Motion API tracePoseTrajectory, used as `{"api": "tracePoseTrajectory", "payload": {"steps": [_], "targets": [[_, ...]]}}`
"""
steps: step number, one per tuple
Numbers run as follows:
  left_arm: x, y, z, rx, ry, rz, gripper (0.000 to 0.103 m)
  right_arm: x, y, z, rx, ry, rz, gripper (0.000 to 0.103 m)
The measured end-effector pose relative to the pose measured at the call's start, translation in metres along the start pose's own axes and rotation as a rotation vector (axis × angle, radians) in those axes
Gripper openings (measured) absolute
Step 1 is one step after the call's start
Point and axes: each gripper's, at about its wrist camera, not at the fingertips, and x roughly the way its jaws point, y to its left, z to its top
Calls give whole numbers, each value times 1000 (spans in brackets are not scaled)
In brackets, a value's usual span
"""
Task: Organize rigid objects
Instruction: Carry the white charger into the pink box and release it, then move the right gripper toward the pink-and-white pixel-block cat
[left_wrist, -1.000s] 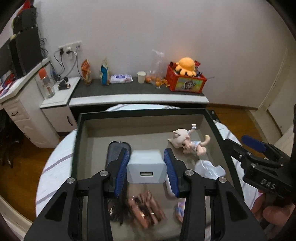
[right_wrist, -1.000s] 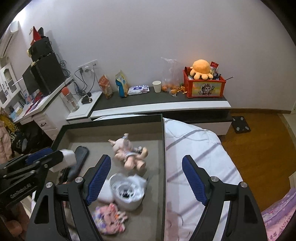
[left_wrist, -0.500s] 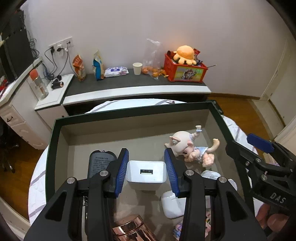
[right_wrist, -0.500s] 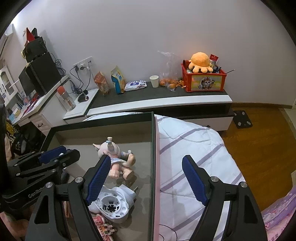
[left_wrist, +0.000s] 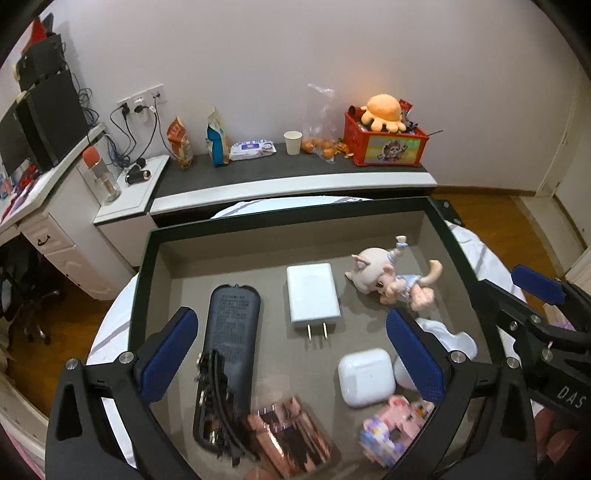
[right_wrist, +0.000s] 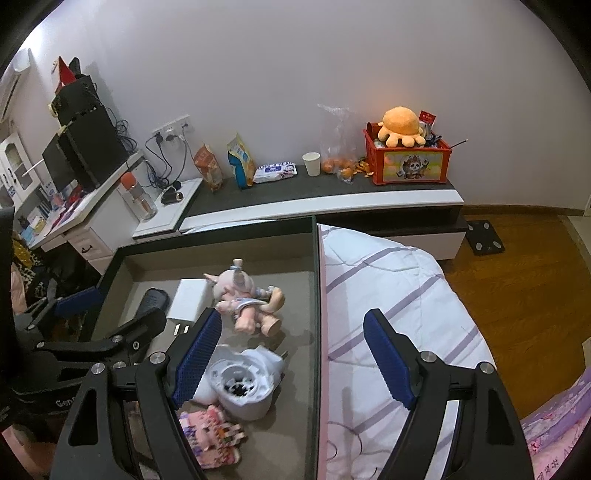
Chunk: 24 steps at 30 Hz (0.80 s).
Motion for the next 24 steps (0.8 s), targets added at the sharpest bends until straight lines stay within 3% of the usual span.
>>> {"api": "tracePoseTrajectory", "payload": {"steps": [15, 24], "targets": [[-110, 24, -65, -71, -116, 11, 103, -78, 35, -31, -41, -87, 11, 81], [-148, 40, -129, -123, -112, 11, 103, -109, 52, -76, -70, -75, 25, 81]]}}
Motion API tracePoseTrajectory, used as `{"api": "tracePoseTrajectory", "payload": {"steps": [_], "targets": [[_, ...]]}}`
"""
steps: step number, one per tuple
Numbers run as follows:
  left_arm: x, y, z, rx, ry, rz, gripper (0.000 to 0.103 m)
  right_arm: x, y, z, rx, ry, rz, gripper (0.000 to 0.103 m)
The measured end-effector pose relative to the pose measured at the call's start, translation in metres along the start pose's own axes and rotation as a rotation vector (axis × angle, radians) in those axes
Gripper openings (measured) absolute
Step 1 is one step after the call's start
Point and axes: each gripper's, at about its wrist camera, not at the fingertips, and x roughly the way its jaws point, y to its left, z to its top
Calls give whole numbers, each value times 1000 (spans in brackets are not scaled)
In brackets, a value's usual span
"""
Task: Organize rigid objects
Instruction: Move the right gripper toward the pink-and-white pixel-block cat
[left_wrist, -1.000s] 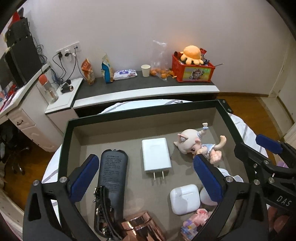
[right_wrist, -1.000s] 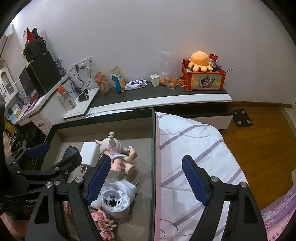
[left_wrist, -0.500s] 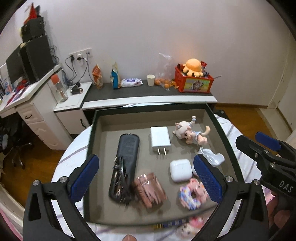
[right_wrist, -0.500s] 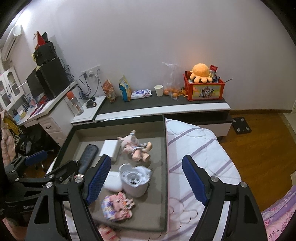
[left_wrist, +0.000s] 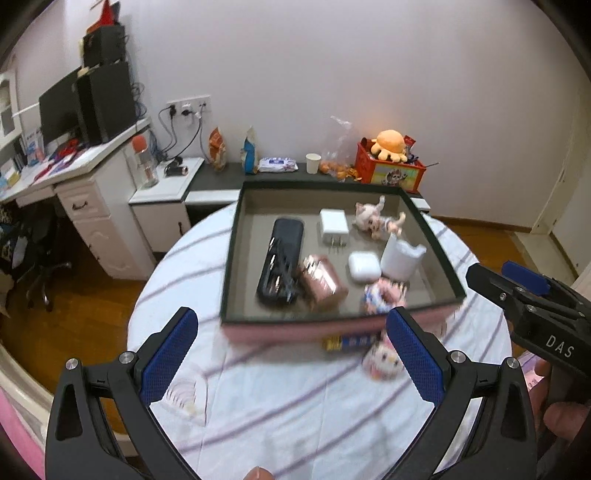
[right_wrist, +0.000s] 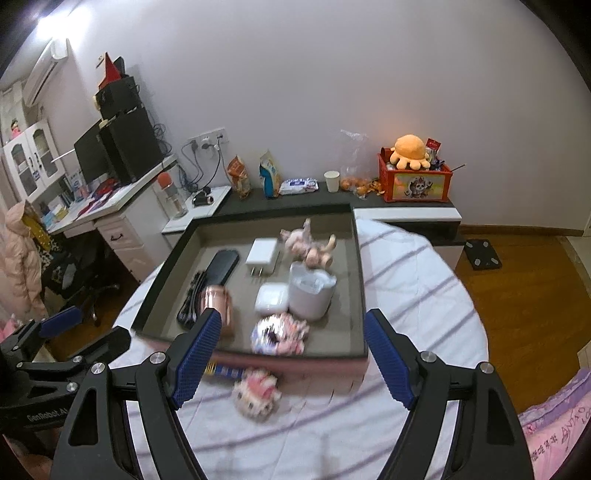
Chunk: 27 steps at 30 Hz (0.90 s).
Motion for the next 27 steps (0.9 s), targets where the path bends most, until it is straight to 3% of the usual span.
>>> {"api": "tracePoseTrajectory", "payload": {"steps": [6, 12, 27], "targets": [[-2, 24, -40, -82, 42, -17, 103, -4, 6, -42, -5, 68, 2, 81], [1, 38, -56, -121, 62, -9, 103, 9, 15, -67, -20, 134, 5, 81], [18, 51, -61, -142, 90, -8, 103, 57, 31, -74, -65, 223, 3, 81]]}}
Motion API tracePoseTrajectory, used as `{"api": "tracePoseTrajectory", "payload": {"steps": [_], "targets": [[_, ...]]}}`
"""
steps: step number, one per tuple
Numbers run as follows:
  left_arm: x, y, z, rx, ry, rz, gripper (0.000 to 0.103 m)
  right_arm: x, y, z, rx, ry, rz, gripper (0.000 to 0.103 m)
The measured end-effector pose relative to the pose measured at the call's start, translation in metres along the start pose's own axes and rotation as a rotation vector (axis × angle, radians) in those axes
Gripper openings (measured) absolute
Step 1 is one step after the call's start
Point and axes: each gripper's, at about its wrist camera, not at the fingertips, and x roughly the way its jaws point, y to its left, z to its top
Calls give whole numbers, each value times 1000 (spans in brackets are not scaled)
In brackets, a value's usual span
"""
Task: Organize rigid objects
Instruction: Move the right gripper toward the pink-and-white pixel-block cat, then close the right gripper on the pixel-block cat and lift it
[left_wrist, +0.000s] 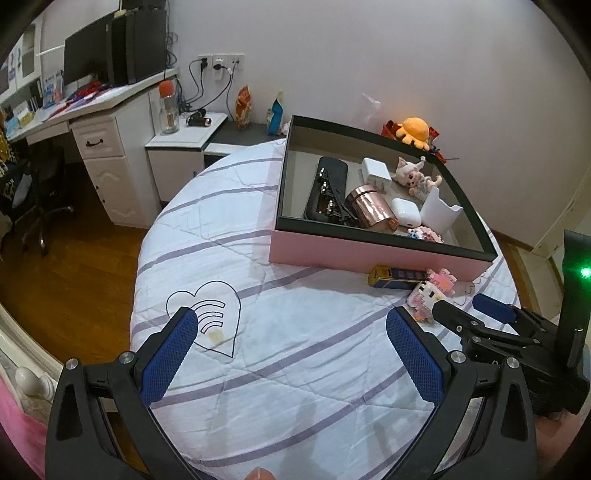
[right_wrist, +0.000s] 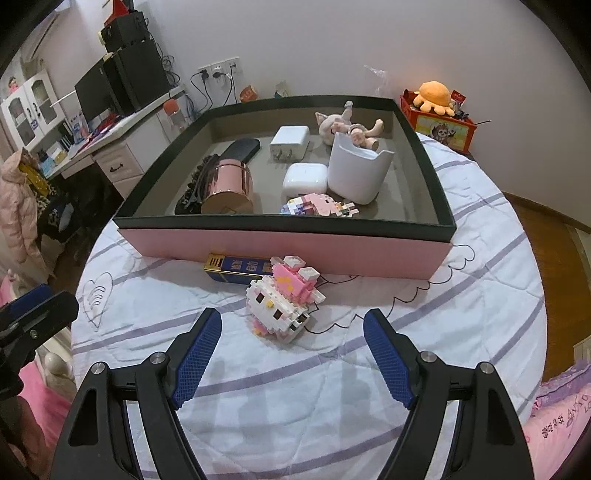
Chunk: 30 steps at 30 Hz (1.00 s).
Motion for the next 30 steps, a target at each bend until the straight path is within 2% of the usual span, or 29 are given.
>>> {"api": "tracePoseTrajectory", "payload": {"steps": [14, 15, 16, 18, 19, 30], "targets": [[11, 4, 4, 8, 16, 19, 103, 33, 4, 4, -22, 31, -26, 80], [12, 5, 4, 9, 17, 20, 103, 36, 5, 4, -30, 28, -30, 78], [13, 5, 4, 9, 19, 21, 103, 38, 6, 3, -38, 29, -34, 67], [14, 5, 4, 8, 21, 23, 103, 39, 9, 1, -61, 19, -49, 61], [15, 5, 4, 7, 23, 23, 103, 38, 9, 1, -65, 17, -44, 54], [16, -5, 2, 28, 28, 21, 103, 25, -2, -6, -32, 3, 14, 54]]}}
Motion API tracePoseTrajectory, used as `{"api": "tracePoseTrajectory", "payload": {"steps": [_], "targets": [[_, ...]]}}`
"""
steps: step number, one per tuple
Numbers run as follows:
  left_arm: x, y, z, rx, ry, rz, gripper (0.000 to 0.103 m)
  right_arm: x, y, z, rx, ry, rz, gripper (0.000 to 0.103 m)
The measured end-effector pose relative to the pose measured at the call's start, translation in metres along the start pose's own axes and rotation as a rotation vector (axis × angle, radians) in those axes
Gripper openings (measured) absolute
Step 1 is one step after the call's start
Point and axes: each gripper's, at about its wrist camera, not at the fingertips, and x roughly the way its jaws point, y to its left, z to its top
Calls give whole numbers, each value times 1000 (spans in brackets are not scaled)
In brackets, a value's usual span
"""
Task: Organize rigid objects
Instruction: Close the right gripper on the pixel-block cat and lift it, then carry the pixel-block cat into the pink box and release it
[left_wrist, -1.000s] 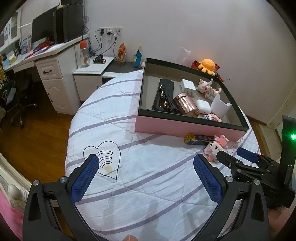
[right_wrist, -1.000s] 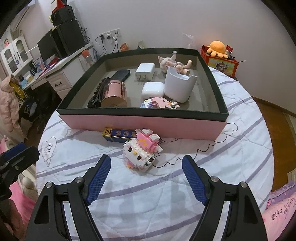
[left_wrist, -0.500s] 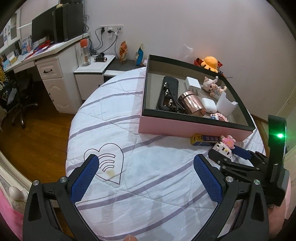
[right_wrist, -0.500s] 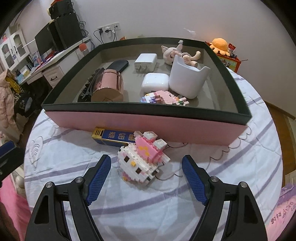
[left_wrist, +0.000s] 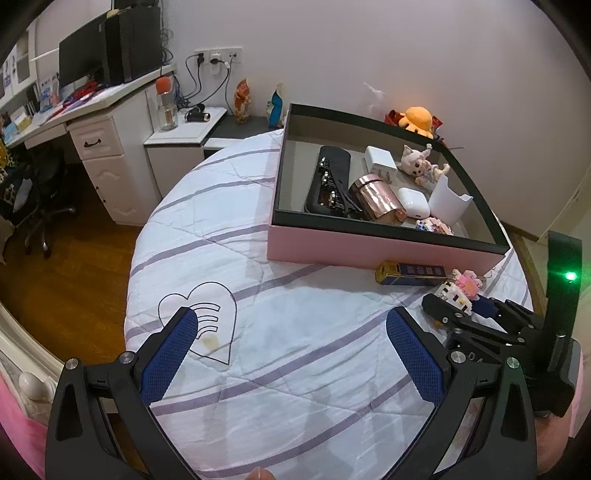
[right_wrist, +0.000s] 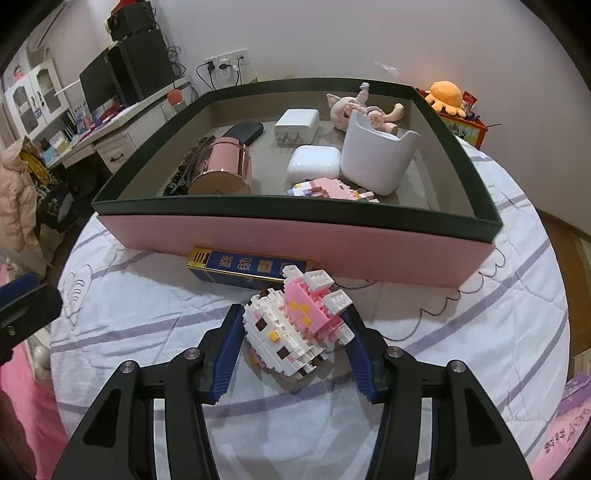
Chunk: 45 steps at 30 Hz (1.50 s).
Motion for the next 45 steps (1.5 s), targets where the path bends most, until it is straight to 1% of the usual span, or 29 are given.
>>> {"api": "tracePoseTrajectory", "payload": {"steps": [9, 14, 18, 23, 27, 32, 36, 40, 45], "targets": [[-1, -16, -1, 24, 0, -6, 103, -19, -16, -4, 49, -23, 32, 54], [-2, -24, 5, 41, -19, -9, 103, -40, -30, -2, 83, -56, 48, 54], [-2, -25, 18, 43, -40, -12, 103, -59, -36, 12, 88, -103, 44, 54], [0, -21, 39, 37, -75, -12, 103, -66, -35, 47, 62, -150, 30, 54], [6, -11, 58, 18, -99, -2, 103, -53, -27, 80, 27, -165, 30, 54], [23, 6, 79, -14, -106, 17, 103, -17, -8, 118, -14, -130, 47, 54], [41, 17, 92, -37, -95, 35, 103, 15, 5, 136, -38, -86, 59, 54], [60, 29, 102, -69, -77, 36, 103, 42, 12, 147, -56, -39, 63, 54], [76, 32, 107, -77, -57, 32, 103, 68, 16, 153, -74, 28, 48, 54]]}}
